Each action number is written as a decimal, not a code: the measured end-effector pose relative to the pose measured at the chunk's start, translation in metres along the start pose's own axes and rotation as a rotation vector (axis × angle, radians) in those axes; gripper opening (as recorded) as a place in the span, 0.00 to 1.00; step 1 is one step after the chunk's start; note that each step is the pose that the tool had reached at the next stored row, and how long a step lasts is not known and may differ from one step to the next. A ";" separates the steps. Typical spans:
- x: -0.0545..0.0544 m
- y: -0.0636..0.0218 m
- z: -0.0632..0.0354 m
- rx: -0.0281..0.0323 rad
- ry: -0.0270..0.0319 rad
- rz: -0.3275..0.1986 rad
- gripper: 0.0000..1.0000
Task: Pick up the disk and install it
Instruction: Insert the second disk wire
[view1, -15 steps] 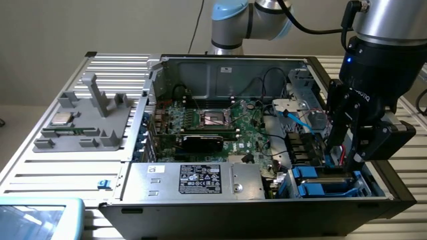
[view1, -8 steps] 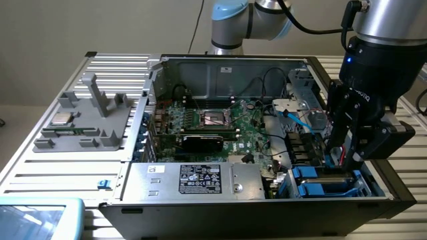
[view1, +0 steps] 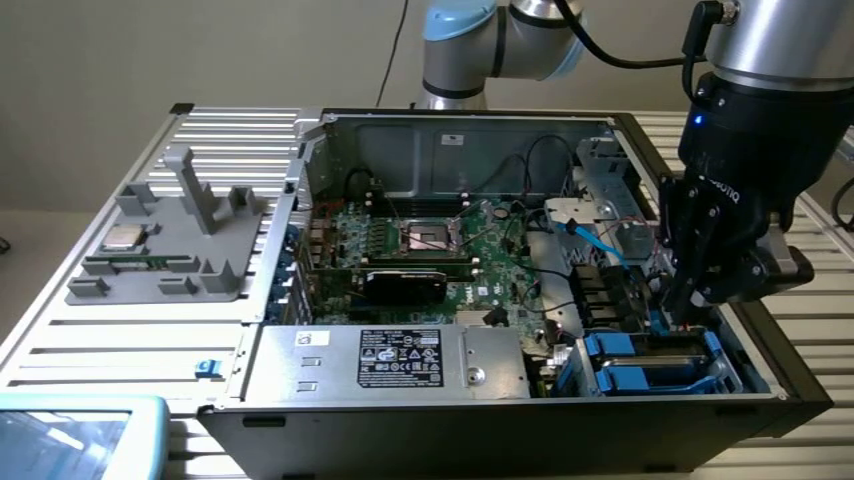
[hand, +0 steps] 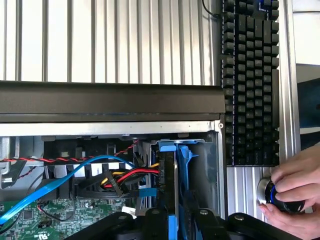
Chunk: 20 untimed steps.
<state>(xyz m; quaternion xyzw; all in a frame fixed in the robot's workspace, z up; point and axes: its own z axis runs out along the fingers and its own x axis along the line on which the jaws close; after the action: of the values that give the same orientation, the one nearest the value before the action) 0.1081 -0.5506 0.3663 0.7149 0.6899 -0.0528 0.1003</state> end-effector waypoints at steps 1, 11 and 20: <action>0.000 0.0000 0.0000 0.0000 0.0000 0.000 0.21; 0.000 0.0000 0.0000 -0.0263 0.0086 -0.119 0.11; 0.000 -0.0001 0.0000 -0.0611 0.0200 -0.278 0.11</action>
<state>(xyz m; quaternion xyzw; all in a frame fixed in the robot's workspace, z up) 0.1080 -0.5506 0.3663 0.6096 0.7846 -0.0380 0.1069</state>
